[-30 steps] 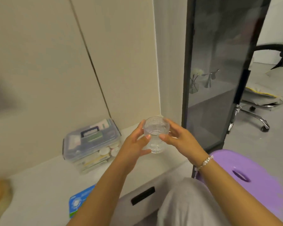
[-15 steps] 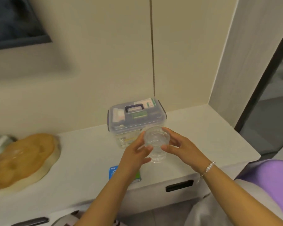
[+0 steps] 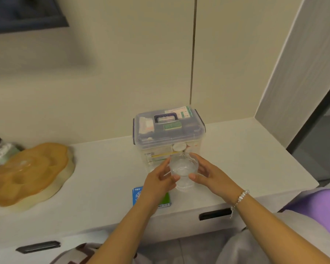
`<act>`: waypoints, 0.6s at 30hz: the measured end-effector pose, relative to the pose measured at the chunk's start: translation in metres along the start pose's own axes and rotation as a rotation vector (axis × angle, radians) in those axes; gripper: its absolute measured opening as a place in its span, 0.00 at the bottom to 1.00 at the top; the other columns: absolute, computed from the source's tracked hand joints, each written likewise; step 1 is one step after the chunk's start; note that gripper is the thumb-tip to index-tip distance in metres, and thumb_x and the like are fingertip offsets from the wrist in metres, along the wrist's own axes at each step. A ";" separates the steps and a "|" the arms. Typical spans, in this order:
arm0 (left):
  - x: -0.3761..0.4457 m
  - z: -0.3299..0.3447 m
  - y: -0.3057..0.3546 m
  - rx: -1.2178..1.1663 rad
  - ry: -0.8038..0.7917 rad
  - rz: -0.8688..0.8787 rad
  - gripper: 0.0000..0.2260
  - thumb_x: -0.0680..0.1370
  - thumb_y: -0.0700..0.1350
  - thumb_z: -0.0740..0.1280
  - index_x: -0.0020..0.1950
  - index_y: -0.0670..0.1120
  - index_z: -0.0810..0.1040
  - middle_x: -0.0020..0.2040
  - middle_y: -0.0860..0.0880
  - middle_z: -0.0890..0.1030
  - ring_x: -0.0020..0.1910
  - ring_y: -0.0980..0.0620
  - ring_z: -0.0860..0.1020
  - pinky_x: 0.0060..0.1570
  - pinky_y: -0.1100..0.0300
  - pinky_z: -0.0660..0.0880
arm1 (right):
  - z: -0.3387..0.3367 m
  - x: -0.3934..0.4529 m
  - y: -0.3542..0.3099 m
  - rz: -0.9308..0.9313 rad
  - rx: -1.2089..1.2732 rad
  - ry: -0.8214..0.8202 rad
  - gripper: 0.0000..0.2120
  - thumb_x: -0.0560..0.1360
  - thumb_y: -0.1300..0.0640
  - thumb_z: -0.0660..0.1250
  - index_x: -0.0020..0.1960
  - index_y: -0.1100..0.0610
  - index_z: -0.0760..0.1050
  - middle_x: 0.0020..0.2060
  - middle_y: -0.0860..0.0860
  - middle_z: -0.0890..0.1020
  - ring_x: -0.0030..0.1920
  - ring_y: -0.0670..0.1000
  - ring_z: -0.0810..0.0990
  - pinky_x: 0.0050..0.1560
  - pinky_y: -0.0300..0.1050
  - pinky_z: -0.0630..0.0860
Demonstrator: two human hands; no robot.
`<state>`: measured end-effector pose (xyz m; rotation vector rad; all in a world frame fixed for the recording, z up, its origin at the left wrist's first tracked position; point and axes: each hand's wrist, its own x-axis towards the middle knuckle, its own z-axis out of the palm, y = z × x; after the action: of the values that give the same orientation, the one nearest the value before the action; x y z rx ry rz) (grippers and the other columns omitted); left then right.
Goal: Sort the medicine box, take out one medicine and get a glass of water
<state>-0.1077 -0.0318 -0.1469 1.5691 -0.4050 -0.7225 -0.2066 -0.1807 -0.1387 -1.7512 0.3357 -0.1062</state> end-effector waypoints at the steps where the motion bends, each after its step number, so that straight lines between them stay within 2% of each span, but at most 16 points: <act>1: 0.000 0.001 -0.001 0.008 -0.004 0.005 0.23 0.72 0.41 0.70 0.55 0.69 0.72 0.60 0.54 0.78 0.59 0.50 0.77 0.53 0.53 0.79 | 0.000 0.000 0.001 0.002 0.007 -0.004 0.31 0.74 0.59 0.66 0.73 0.50 0.57 0.70 0.47 0.68 0.70 0.45 0.66 0.71 0.49 0.64; 3: 0.001 0.001 -0.001 0.009 -0.007 0.010 0.23 0.72 0.42 0.70 0.51 0.72 0.72 0.55 0.60 0.79 0.57 0.54 0.78 0.46 0.62 0.79 | -0.001 0.000 0.002 0.010 0.021 -0.005 0.30 0.75 0.59 0.65 0.73 0.50 0.57 0.70 0.48 0.68 0.69 0.45 0.66 0.71 0.49 0.64; 5: 0.002 0.001 -0.001 0.016 -0.004 0.005 0.23 0.72 0.42 0.70 0.49 0.72 0.72 0.54 0.62 0.78 0.56 0.55 0.77 0.44 0.64 0.79 | 0.000 0.001 0.003 0.012 0.018 -0.008 0.30 0.75 0.58 0.65 0.73 0.49 0.57 0.70 0.46 0.68 0.69 0.44 0.66 0.70 0.46 0.65; 7: 0.002 0.001 -0.002 0.019 -0.005 0.000 0.22 0.72 0.43 0.71 0.50 0.72 0.72 0.54 0.61 0.78 0.56 0.55 0.77 0.45 0.64 0.79 | 0.000 0.001 0.004 0.016 0.017 -0.016 0.30 0.75 0.56 0.65 0.72 0.47 0.57 0.69 0.44 0.68 0.69 0.43 0.66 0.69 0.42 0.65; 11: 0.001 0.002 0.000 0.026 0.004 0.013 0.21 0.72 0.43 0.70 0.54 0.68 0.70 0.57 0.57 0.77 0.56 0.54 0.77 0.44 0.65 0.79 | 0.001 0.001 0.006 0.050 0.024 0.005 0.32 0.74 0.54 0.65 0.74 0.47 0.54 0.70 0.44 0.65 0.70 0.44 0.64 0.69 0.44 0.64; 14: 0.000 0.004 0.003 0.044 0.002 0.012 0.21 0.73 0.42 0.70 0.59 0.63 0.70 0.61 0.53 0.76 0.59 0.51 0.76 0.50 0.60 0.78 | 0.003 0.000 0.005 0.054 -0.008 0.003 0.33 0.74 0.52 0.65 0.74 0.46 0.53 0.71 0.45 0.65 0.70 0.46 0.64 0.66 0.41 0.65; 16: -0.001 0.003 0.007 0.065 -0.003 0.023 0.17 0.74 0.44 0.68 0.58 0.62 0.70 0.61 0.52 0.76 0.59 0.50 0.76 0.52 0.59 0.77 | 0.003 -0.002 0.002 0.099 -0.080 0.046 0.35 0.73 0.50 0.66 0.74 0.47 0.52 0.71 0.47 0.64 0.71 0.49 0.64 0.62 0.40 0.65; 18: -0.004 0.002 0.012 0.073 0.016 0.031 0.12 0.77 0.47 0.65 0.58 0.59 0.71 0.60 0.51 0.75 0.57 0.51 0.75 0.50 0.61 0.76 | -0.002 -0.010 -0.012 0.106 -0.151 0.143 0.34 0.72 0.50 0.67 0.73 0.48 0.54 0.71 0.49 0.65 0.68 0.50 0.67 0.59 0.39 0.66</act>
<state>-0.1103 -0.0329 -0.1339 1.6323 -0.4474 -0.6773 -0.2143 -0.1782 -0.1254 -1.8753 0.5525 -0.1334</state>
